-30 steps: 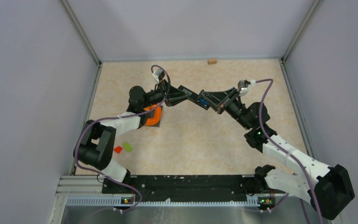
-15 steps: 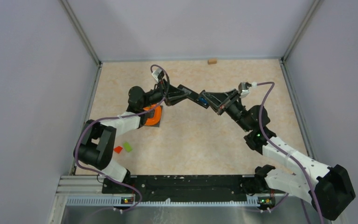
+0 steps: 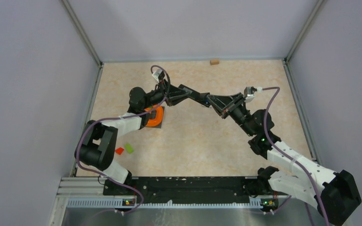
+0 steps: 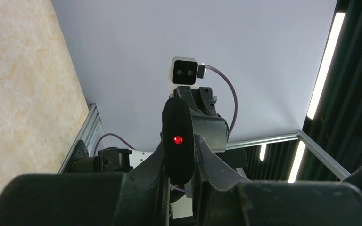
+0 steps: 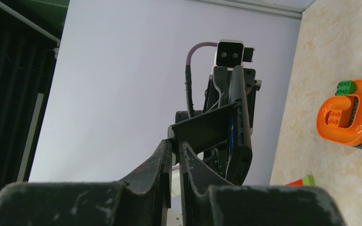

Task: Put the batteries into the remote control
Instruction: Load the battery cover into the remote control.

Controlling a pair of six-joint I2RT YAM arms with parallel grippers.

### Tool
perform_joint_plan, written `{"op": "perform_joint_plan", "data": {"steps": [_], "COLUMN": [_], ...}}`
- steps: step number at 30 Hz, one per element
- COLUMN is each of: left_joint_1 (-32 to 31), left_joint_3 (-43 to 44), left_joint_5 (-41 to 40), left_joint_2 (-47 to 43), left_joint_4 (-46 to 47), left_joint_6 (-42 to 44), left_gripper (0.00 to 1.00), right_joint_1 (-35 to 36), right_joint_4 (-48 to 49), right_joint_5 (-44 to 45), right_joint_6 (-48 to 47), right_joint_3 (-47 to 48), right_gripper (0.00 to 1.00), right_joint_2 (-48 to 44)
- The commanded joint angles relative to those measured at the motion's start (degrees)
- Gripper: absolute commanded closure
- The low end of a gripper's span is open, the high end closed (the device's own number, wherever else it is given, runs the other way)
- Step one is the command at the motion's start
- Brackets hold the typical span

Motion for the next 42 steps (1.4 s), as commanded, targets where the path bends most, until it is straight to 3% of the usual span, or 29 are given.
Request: {"op": "perform_joint_plan", "data": {"steps": [1, 24, 42], "left_joint_1": [-0.8, -0.8, -0.8], "left_joint_3": [1.1, 1.0, 0.0], "left_joint_5": [-0.1, -0.1, -0.2], "left_joint_2": [-0.8, -1.6, 0.2], "left_joint_4": [9.2, 6.3, 2.0], "left_joint_6": [-2.7, -0.2, 1.3], "left_gripper": [1.00, 1.00, 1.00], "right_joint_1": [0.9, 0.8, 0.1], "right_joint_4": [-10.1, -20.4, -23.6], "right_joint_5": [0.8, 4.7, 6.9], "right_joint_6": [-2.5, -2.5, -2.3], "right_joint_3": [-1.3, 1.1, 0.9], "right_gripper": [0.89, 0.79, 0.62], "right_joint_2": [-0.1, -4.6, -8.5]}}
